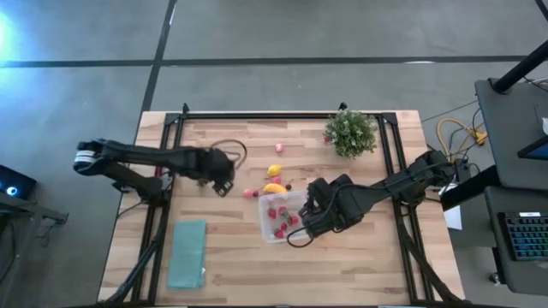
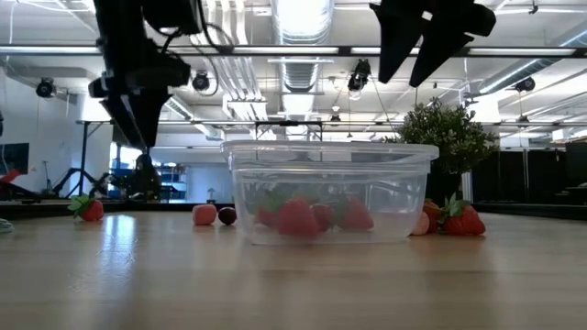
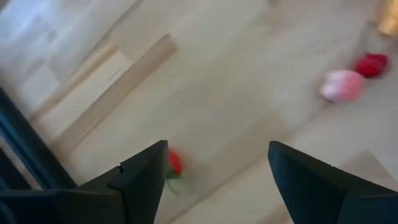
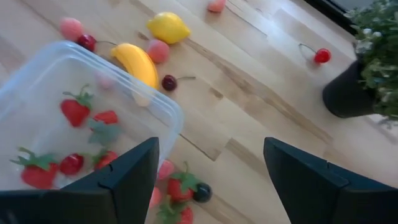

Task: Pick and placing Produce into tupperware
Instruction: Put the red strawberry into the transparent bin

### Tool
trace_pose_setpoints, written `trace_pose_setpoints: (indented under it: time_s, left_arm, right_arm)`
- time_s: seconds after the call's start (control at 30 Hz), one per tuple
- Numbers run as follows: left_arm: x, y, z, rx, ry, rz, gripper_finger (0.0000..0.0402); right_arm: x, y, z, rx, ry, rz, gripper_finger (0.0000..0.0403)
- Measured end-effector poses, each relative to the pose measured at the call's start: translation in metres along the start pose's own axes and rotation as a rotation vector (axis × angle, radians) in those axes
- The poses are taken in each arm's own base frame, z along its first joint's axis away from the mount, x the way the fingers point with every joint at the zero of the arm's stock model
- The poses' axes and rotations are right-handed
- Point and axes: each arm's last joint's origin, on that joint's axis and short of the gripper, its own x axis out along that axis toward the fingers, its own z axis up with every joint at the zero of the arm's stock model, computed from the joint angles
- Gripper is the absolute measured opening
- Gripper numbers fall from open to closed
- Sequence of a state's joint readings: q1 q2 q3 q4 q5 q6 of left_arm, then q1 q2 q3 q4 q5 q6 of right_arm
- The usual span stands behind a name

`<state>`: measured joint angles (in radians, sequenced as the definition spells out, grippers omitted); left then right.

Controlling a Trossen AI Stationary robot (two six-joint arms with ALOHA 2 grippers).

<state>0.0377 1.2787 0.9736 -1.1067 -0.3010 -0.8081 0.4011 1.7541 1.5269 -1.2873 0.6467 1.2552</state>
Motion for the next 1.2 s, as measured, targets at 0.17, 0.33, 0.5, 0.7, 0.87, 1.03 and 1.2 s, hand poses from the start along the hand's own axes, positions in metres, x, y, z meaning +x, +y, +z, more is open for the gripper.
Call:
trace_pose_setpoints:
  time_s: [0.17,0.33,0.5,0.7,0.87,1.03,1.2]
  left_arm:
    - [0.008,0.023,-0.010,-0.068,0.010,-0.023,0.0262]
    - [0.006,0.033,-0.019,-0.102,-0.016,-0.050,0.0262]
    - [0.004,0.038,-0.025,-0.119,-0.056,-0.091,0.0262]
    - [0.005,0.041,-0.027,-0.122,-0.078,-0.084,0.0262]
    - [0.006,0.040,-0.026,-0.112,-0.078,-0.070,0.0262]
    - [0.010,0.038,-0.025,-0.093,-0.066,-0.057,0.0262]
    - [0.013,0.035,-0.024,-0.073,-0.056,-0.046,0.0262]
  right_arm:
    - [-0.004,-0.014,-0.012,-0.106,0.103,-0.087,0.0283]
    - [-0.007,-0.025,-0.046,-0.267,0.132,-0.089,0.0281]
    - [-0.008,-0.029,-0.091,-0.287,0.088,0.051,0.0280]
    - [0.013,-0.019,-0.125,-0.271,0.056,0.199,0.0279]
    - [0.032,-0.011,-0.136,-0.287,0.049,0.214,0.0280]
    - [0.043,-0.009,-0.138,-0.270,0.052,0.190,0.0275]
    - [0.056,-0.002,-0.133,-0.256,0.045,0.223,0.0274]
